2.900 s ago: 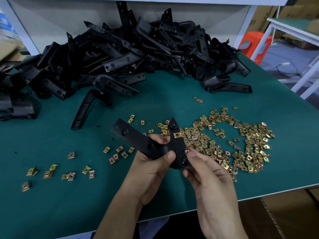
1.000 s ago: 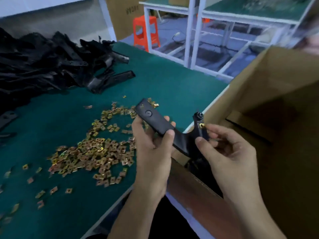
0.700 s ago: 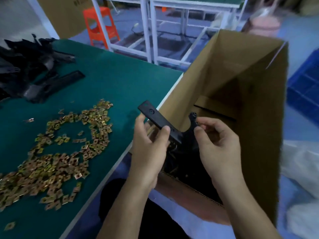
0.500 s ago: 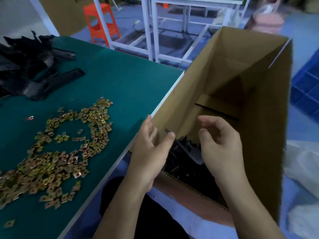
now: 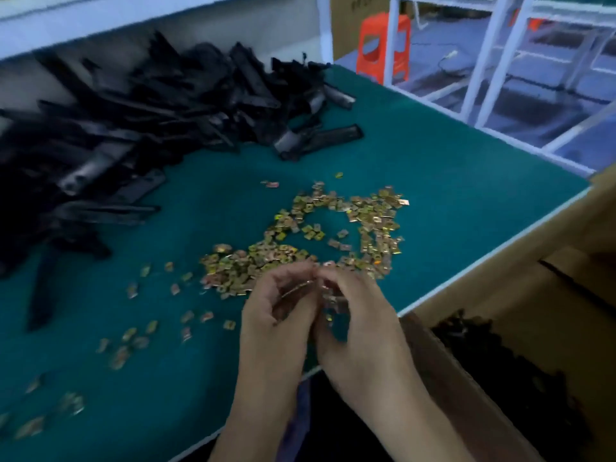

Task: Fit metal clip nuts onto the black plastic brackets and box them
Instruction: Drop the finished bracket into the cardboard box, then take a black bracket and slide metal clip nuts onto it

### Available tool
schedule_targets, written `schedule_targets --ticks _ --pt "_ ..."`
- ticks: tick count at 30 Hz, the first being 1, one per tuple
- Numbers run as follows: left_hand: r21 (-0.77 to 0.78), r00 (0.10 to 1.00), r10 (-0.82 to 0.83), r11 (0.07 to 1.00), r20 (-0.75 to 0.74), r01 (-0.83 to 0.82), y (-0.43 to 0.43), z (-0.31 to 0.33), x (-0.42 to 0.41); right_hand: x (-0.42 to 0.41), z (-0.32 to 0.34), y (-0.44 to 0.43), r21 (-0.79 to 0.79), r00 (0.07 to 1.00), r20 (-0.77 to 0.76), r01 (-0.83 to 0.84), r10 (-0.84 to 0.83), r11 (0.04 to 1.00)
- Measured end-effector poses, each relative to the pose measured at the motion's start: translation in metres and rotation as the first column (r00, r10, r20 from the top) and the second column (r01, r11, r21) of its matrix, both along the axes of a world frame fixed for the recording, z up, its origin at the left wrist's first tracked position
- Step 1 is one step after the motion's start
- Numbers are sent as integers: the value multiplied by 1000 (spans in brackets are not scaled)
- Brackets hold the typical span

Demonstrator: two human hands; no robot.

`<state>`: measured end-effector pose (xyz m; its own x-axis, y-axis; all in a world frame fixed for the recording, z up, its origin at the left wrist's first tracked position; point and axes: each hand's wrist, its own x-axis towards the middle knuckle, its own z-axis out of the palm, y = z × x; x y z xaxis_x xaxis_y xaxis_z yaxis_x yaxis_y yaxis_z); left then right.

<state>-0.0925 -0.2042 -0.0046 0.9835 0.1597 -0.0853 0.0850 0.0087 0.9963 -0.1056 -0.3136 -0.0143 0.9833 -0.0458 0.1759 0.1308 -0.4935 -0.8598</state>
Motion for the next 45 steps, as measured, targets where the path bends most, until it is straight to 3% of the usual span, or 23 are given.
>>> schedule_targets --ticks 4,9,12,14,16,20,22,27,31,34,39,43,45 --pt "94 951 305 947 48 -308 82 4 6 21 -4 71 -86 969 -9 -247 247 965" --pt "108 774 632 773 -49 -625 176 0 23 44 -9 174 -98 897 -66 -442 438 892" --pt "323 667 741 614 78 -720 230 0 30 60 -8 236 -75 857 -114 -511 502 856" --pt "506 649 748 510 138 -695 261 -1 38 73 -8 270 -58 842 -134 -533 522 844" --pt "640 667 739 468 95 -609 286 -2 51 82 -9 292 -42 831 -171 -543 530 838" --pt "796 783 616 513 -80 -322 316 -3 82 87 -8 310 38 834 -179 -525 523 850" --pt "761 827 560 559 -53 -329 323 -4 89 86 -9 309 72 836 -173 -516 520 853" --pt "691 840 543 600 18 -403 321 0 69 93 -3 283 111 912 -133 -375 388 920" --pt "466 909 411 820 -72 -334 297 19 37 101 12 246 170 957 -43 -274 285 947" --pt "224 974 132 971 -182 -90 272 36 17 100 21 213 124 937 14 -349 350 929" --pt "-74 981 -106 993 -163 95 249 44 0 85 31 155 131 954 103 -293 281 947" --pt "-357 999 33 934 12 -26 225 30 -10 63 30 124 496 976 -87 -131 199 858" --pt "-358 998 66 932 17 -55 196 24 -10 47 30 121 594 962 -172 -69 210 801"
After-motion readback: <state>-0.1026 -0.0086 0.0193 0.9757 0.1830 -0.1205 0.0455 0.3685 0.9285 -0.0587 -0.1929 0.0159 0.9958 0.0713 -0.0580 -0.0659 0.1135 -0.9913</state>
